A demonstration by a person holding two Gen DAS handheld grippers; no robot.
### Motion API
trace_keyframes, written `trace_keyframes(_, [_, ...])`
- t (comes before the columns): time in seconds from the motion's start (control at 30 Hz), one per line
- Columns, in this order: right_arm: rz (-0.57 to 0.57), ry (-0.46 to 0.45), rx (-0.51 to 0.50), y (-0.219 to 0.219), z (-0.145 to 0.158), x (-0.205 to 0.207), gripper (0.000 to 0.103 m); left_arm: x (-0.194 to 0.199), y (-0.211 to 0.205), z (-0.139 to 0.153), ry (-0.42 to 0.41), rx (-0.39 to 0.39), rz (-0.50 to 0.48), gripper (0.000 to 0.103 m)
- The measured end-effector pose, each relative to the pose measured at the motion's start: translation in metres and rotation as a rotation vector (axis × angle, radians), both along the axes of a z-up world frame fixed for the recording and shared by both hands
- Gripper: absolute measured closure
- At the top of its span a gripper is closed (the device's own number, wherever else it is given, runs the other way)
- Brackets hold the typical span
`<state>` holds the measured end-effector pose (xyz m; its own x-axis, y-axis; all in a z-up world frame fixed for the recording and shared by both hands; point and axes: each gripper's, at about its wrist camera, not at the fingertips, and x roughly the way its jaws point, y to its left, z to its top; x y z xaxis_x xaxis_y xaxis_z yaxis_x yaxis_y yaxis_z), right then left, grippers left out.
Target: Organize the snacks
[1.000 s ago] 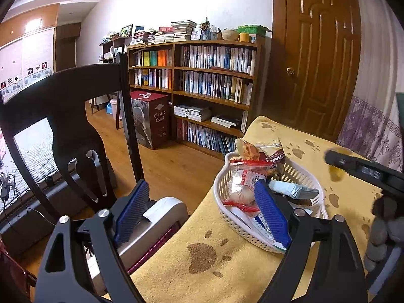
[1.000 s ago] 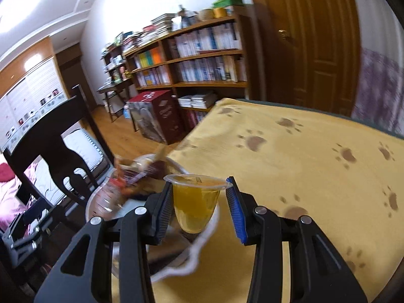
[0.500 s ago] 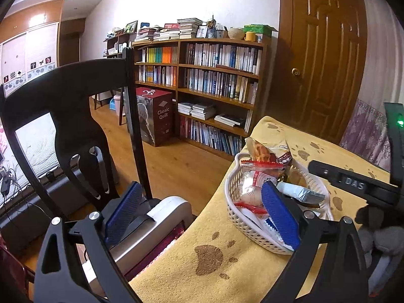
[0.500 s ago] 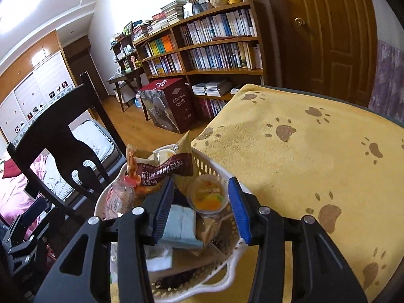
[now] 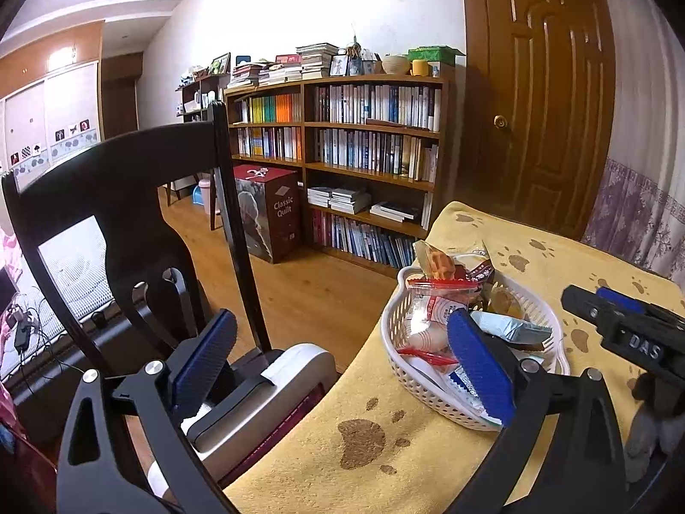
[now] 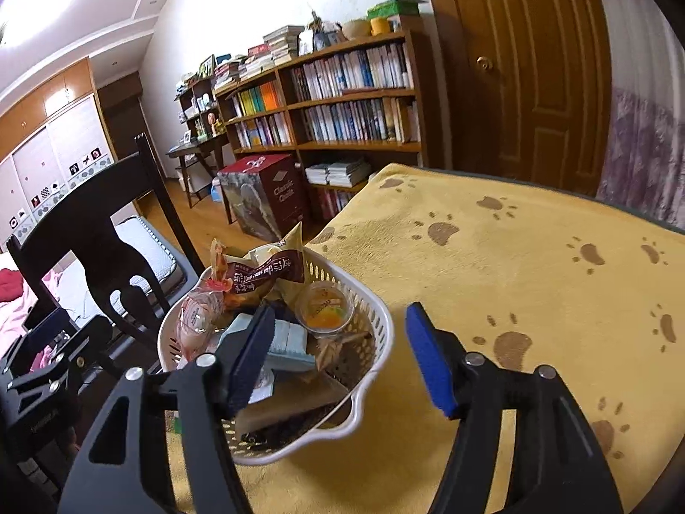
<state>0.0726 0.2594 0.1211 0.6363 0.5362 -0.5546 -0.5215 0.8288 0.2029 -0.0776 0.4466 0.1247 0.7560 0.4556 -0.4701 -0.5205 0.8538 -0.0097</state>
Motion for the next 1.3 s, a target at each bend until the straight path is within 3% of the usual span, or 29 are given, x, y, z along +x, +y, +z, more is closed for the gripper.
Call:
trace_keyframes(0.5, [-0.02, -0.117, -0.038, -0.016, 0.016, -0.044, 0.015, -0.008, -0.015, 0.013, -0.028, 0.046, -0.017, 0.003])
trace_keyframes(0.6, [-0.033, -0.147, -0.064, -0.017, 0.018, -0.053, 0.005, -0.009, -0.019, 0.014, -0.032, 0.054, -0.022, 0.003])
trace_keyframes(1.3, [-0.104, -0.218, -0.186, -0.015, 0.016, -0.092, 0.005, -0.013, -0.027, 0.023, -0.035, 0.118, -0.017, 0.003])
